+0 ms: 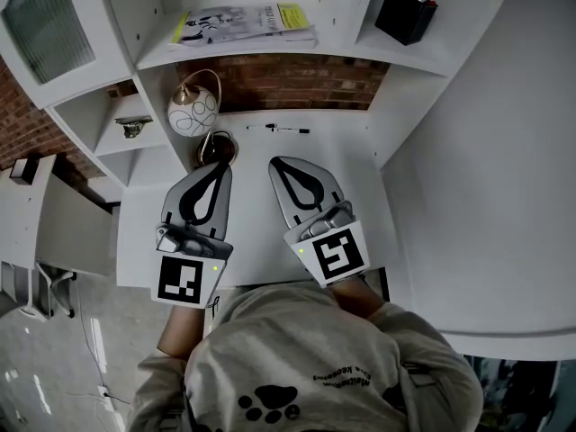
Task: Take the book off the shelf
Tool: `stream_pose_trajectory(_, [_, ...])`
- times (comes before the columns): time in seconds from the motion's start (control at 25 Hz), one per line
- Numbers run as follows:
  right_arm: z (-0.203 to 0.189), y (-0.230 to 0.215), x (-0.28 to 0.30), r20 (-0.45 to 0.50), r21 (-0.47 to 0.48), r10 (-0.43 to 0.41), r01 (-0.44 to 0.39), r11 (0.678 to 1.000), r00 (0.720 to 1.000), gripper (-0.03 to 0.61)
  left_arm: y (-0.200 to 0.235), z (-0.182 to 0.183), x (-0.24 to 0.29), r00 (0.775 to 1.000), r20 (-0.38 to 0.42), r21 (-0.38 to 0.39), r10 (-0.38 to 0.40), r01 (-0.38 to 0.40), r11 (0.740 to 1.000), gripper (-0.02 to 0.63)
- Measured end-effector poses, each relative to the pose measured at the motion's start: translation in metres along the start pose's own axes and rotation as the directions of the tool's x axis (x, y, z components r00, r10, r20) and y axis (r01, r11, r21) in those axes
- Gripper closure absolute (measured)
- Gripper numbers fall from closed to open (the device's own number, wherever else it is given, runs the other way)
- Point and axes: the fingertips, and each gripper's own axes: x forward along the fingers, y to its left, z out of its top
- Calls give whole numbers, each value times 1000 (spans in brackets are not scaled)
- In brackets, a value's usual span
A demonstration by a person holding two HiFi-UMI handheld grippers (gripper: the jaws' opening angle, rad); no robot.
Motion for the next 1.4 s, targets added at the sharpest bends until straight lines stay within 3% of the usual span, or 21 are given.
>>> stream_pose_trajectory(0.16, [9,-11,13,-9,-95,-6,5,996,1000,563,8,5,19,1000,0,136,-32,31,990,606])
stream_pose_trajectory(0.32, [20,-24,29,-35,-178,-12,6,984,999,563,18,17,36,998,-10,339,-63,62,939,606])
stream_pose_trajectory(0.4, [25,-32,36,-45,-217,-19,8,976,999,563,22,19,43,998,-17,395,-62,64,916,606])
stream_pose_trajectory(0.92, [43,-70,64,-98,-430,-76,27,903,992,563,43,26,75,990,-26,522,-142,134,842,606])
stream_pose_trajectory(1.2, [49,-85,88,-174,-537,-68,-37,843,982,558,53,26,87,986,-26,542,-165,153,826,606])
stream_pose_trajectory(1.32, [51,-93,101,-212,-580,-64,-73,812,975,474,57,25,93,984,-32,539,-175,164,826,606])
stream_pose_trajectory(1.4, [52,-97,110,-242,-602,-59,-102,792,969,452,60,24,97,983,-31,531,-179,167,831,606])
